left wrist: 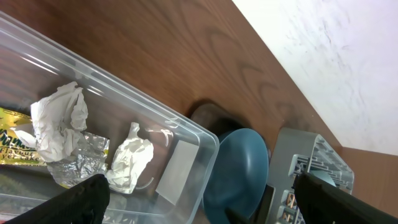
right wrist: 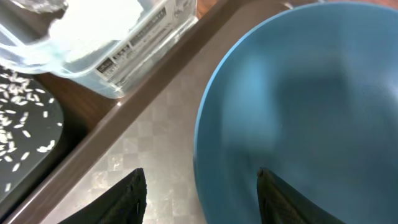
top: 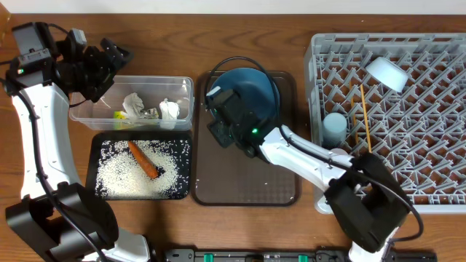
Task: Sort waste into correct bins and load items into the dishwasher rack
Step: 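Move the right gripper to the blue plate and grasp its rim, then lift the blue plate and carry it right into the rack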
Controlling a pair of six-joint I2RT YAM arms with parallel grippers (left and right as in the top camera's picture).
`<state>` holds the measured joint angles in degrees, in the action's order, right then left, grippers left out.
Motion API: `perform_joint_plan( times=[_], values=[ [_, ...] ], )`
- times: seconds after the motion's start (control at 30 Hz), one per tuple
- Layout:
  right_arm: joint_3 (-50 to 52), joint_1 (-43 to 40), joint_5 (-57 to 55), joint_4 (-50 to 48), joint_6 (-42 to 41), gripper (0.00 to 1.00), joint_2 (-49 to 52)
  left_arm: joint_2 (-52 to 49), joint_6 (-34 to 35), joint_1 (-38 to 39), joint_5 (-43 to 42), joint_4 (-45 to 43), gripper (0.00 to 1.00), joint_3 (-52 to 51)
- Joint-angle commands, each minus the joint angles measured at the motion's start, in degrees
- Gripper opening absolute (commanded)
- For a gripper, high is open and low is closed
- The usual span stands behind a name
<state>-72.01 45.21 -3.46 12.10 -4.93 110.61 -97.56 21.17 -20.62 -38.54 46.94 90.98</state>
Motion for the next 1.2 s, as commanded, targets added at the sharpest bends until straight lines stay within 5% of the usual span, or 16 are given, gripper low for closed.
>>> perform_joint_plan(
  times=[0.0, 0.43, 0.7, 0.8, 1.17],
  values=[
    [-0.09, 0.61, -0.57, -0.74, 0.63, 0.54, 3.41, -0.39, 0.09, -0.31, 0.68, 0.17, 0.96, -0.39],
    [-0.09, 0.61, -0.59, -0.59, 0.7, 0.18, 4.24, -0.39, 0.09, -0.31, 0.68, 0.15, 0.96, -0.39],
    [-0.09, 0.61, -0.61, 0.57, 0.74, 0.16, 4.13, -0.39, 0.07, -0.31, 0.68, 0.15, 0.96, -0.39],
    [-0.09, 0.61, -0.57, 0.79, 0.7, 0.01, 4.11, -0.39, 0.09, -0.31, 0.68, 0.15, 0.96, -0.39],
    [-0.09, 0.61, -0.55, 4.98, 0.7, 0.01, -4.5, -0.39, 0.09, -0.31, 0.68, 0.17, 0.96, -0.39]
  ],
)
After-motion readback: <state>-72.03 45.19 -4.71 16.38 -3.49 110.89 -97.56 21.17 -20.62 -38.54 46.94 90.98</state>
